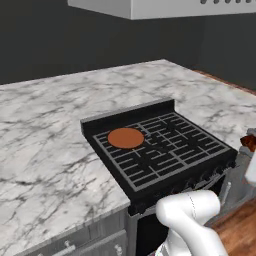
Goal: Retrieve the chicken drumstick from the fridge and place it on the saucepan with marinade on the stove.
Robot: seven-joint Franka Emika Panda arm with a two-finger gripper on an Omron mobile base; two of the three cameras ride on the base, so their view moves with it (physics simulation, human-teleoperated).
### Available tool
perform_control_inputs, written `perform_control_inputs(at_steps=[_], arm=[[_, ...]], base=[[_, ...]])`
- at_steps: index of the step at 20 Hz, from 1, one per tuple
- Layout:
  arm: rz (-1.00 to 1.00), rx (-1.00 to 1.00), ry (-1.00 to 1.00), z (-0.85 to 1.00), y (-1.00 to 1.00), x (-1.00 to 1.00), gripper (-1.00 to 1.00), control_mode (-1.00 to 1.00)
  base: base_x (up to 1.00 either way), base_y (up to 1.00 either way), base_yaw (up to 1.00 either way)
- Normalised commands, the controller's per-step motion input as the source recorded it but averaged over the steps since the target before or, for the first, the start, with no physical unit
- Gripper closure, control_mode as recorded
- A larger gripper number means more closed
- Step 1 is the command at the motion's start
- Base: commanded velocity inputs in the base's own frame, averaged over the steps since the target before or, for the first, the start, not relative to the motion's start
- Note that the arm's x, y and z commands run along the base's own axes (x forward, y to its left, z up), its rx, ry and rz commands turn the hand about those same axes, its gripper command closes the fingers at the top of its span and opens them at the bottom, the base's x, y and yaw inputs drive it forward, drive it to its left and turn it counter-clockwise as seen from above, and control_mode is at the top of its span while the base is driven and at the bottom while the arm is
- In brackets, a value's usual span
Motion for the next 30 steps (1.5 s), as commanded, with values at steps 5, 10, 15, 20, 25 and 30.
perform_control_inputs(at_steps=[5,10,15,20,25,30], arm=[[0.0,0.0,0.0,0.0,0.0,0.0,1.0,1.0],[0.0,0.0,0.0,0.0,0.0,0.0,1.0,1.0],[0.0,0.0,0.0,0.0,0.0,0.0,1.0,1.0],[0.0,0.0,0.0,0.0,0.0,0.0,1.0,1.0],[0.0,0.0,0.0,0.0,0.0,0.0,1.0,1.0],[0.0,0.0,0.0,0.0,0.0,0.0,1.0,1.0]], base=[[0.13,-0.02,0.38],[0.12,-0.01,0.37],[0.12,-0.01,0.36],[0.14,0.0,0.35],[0.25,0.0,0.24],[0.18,0.0,-0.17]])
